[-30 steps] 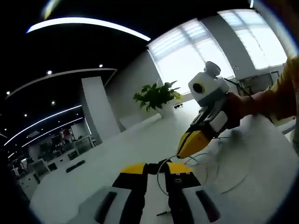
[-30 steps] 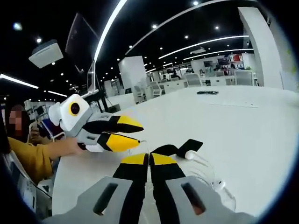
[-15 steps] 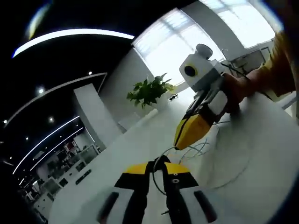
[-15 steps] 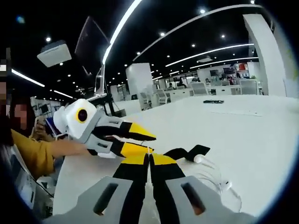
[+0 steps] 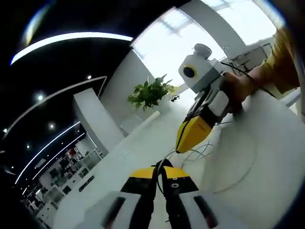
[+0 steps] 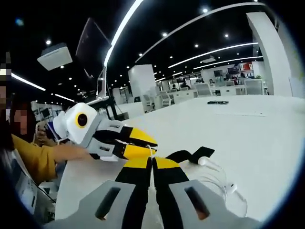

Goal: Peel open the Velcro strap on the desktop, arrange the wired earphones neatly onto it, and close the Velcro strap to secure them.

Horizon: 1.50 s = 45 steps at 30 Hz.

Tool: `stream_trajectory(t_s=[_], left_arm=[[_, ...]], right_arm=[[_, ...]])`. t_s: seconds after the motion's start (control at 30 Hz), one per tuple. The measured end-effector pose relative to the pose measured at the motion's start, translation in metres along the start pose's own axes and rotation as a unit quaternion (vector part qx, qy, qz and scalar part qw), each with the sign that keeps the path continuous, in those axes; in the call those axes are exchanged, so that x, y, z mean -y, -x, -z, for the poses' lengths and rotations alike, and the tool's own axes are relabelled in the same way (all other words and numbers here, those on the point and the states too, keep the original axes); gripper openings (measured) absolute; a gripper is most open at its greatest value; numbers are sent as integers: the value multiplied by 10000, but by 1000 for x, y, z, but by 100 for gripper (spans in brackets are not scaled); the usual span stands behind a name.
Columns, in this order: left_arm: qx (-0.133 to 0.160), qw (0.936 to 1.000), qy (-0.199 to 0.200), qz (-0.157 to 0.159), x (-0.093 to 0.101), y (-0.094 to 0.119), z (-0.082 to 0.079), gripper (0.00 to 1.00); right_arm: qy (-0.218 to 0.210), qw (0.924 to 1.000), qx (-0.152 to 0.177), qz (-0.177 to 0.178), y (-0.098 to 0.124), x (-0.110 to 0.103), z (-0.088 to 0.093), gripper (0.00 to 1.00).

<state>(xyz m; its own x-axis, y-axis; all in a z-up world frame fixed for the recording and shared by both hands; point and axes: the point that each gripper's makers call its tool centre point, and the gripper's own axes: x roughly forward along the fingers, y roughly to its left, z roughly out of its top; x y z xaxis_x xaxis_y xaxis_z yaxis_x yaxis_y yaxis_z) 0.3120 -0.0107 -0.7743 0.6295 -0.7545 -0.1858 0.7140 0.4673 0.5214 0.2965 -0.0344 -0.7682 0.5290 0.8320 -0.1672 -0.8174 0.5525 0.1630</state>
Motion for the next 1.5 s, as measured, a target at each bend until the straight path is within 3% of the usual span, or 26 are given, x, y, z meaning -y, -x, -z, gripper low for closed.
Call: stream_trajectory(t_s=[0.27,0.43,0.6,0.7,0.8,0.97,1.03,1.1,1.17,1.3,1.5], left_arm=[[-33,9999,-118,-44,-2,1,2,7],[-71,9992,-367,-108,-2,0,4,6],[-101,9975,-589,-389,-8,1,-4,6],[-98,9978,-222,-610,-8,5,-4,6],[-263,9957,-188,-869,-9,13,4,6],[-195,9918,320,-1225,-19,23,7,6],[-273,9915,146,-1262,-19,25,12,6],[-416,9890,-358,-1377,-23,25,15,6],[-402,9894,-139,-1387,-23,22,15,6],[-537,9880,-329,-1411,-22,21,20,6],[-434,9862,-319,-1566,-26,27,17,6]], right_arm=[[-43,9999,-81,-123,-6,-3,7,5],[162,9996,-75,-207,-7,-10,7,5],[193,9997,8,-146,-7,-4,3,5],[61,9996,181,-202,-6,-4,-4,5],[-177,9988,386,-225,-10,-4,-12,5],[-339,9983,434,-211,-22,-9,-12,5],[-442,9975,507,-211,-25,-9,-14,5],[-317,9982,476,-190,-29,-9,-14,5],[-129,9992,366,-69,-31,-5,-8,5],[-83,9995,297,-79,-32,-4,-3,5],[-19,9997,255,-41,-36,1,1,6]])
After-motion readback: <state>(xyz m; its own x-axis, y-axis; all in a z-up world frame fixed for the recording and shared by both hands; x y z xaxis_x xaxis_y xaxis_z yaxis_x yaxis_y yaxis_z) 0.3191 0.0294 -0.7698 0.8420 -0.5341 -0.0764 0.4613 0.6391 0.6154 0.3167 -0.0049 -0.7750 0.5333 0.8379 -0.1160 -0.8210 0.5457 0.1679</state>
